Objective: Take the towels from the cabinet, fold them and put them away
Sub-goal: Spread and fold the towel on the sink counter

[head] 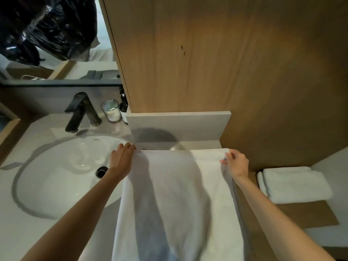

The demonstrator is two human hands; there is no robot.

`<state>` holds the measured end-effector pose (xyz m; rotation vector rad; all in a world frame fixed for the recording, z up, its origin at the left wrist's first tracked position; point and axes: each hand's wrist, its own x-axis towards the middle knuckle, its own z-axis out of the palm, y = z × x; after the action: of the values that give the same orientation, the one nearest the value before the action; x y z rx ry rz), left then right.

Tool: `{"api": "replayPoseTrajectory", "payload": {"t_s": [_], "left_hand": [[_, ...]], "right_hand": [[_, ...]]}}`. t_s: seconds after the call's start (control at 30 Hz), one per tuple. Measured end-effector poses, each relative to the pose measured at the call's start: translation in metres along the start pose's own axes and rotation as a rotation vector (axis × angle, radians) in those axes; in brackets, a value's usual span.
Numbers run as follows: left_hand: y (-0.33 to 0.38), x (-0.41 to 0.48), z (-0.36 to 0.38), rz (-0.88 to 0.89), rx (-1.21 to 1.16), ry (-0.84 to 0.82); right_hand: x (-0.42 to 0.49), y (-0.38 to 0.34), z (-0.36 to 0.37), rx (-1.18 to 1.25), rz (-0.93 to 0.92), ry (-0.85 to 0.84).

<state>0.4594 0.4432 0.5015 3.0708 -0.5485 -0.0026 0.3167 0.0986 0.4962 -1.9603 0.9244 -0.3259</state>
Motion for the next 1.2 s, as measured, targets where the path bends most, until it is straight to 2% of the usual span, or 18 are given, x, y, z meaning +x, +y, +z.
{"api": "replayPoseTrajectory", "payload": {"t_s": [0.23, 0.43, 0.67, 0.8, 0.97, 1.2], "left_hand": [[-0.001, 0.032, 0.014, -0.113, -0.257, 0.023], [0.000, 0.040, 0.017, -0.159, -0.380, 0.085], [0.003, 0.038, 0.018, -0.274, -0.524, 0.099], [0.011, 0.016, 0.013, -0.200, -0.503, 0.166], [0.043, -0.029, 0.003, 0.025, -0.496, 0.207], [0.093, -0.133, 0.016, 0.154, -0.478, -0.034]], "right_hand": [[0.050, 0.000, 0.022, -0.086, 0.029, -0.023], [0.070, -0.008, 0.035, -0.159, 0.051, -0.006], [0.073, -0.011, 0.031, -0.226, -0.013, 0.059], [0.053, -0.016, 0.020, -0.198, -0.141, -0.016], [0.004, -0.015, -0.003, -0.173, -0.259, -0.148], [-0.090, 0.025, -0.045, -0.201, -0.231, -0.223]]}}
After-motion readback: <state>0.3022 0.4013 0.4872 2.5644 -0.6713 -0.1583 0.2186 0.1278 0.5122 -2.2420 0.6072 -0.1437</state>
